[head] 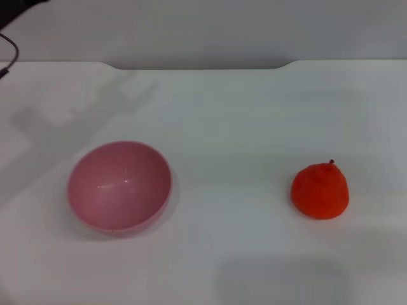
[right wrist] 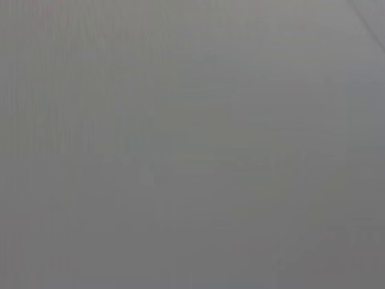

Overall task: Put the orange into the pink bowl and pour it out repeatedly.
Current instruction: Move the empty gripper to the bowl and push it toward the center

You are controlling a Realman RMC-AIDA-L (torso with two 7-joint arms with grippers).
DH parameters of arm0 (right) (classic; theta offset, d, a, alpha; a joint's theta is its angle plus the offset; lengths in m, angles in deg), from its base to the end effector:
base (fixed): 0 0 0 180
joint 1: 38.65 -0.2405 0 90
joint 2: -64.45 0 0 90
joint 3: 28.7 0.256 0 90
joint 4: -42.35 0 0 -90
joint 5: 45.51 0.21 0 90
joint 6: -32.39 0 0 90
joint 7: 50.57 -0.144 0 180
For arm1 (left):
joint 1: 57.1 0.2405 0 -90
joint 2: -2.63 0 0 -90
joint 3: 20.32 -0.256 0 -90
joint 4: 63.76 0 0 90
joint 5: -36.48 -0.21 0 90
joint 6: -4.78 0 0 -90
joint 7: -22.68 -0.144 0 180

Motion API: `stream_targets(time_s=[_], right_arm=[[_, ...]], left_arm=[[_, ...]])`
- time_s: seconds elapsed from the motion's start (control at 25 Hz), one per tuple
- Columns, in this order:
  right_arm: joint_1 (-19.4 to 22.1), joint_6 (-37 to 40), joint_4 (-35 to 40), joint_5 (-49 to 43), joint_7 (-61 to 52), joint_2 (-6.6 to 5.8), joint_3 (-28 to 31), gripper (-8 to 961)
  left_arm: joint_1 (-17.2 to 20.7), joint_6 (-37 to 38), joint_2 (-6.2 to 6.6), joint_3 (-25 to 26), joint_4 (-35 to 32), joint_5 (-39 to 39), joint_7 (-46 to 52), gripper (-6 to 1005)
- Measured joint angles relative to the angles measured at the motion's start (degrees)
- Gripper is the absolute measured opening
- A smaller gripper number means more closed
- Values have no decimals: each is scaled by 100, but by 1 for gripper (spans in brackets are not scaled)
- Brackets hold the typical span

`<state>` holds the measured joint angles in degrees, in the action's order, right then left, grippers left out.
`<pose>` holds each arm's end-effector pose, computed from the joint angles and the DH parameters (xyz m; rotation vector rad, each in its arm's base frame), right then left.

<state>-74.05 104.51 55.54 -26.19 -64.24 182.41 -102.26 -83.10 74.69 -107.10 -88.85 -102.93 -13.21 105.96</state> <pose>0.2830 0.4018 0.1027 -1.0773 0.4047 1.0233 -0.2256 0.3919 0.0943 -2.0849 -0.6932 -1.3181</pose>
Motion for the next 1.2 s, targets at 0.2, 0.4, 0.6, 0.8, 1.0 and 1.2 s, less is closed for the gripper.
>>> stream_targets(time_s=[0.2,0.4,0.6,0.8,1.0,1.2], right_arm=[[-34,24,7,-3,-1,23,-6,605],[28,65,55,-7,-31,73,-10,605],[50,50,31,-8,-77,78,-8,604],[57,34,19,-8,-100,79,-9,604],[59,25,16,-8,-105,79,-9,604],[67,26,16,-8,-108,78,-9,604]], left_arm=[[-36,940,204,518,-187,-555,920,783],[-64,1233,437,748,-478,-1347,1931,783],[-199,1598,511,1100,-813,-2532,2792,783],[-495,2003,531,1287,-1148,-3900,3643,782],[-745,2163,408,1290,-1715,-5229,4361,782],[-863,2177,298,1290,-2439,-6435,5045,781]])
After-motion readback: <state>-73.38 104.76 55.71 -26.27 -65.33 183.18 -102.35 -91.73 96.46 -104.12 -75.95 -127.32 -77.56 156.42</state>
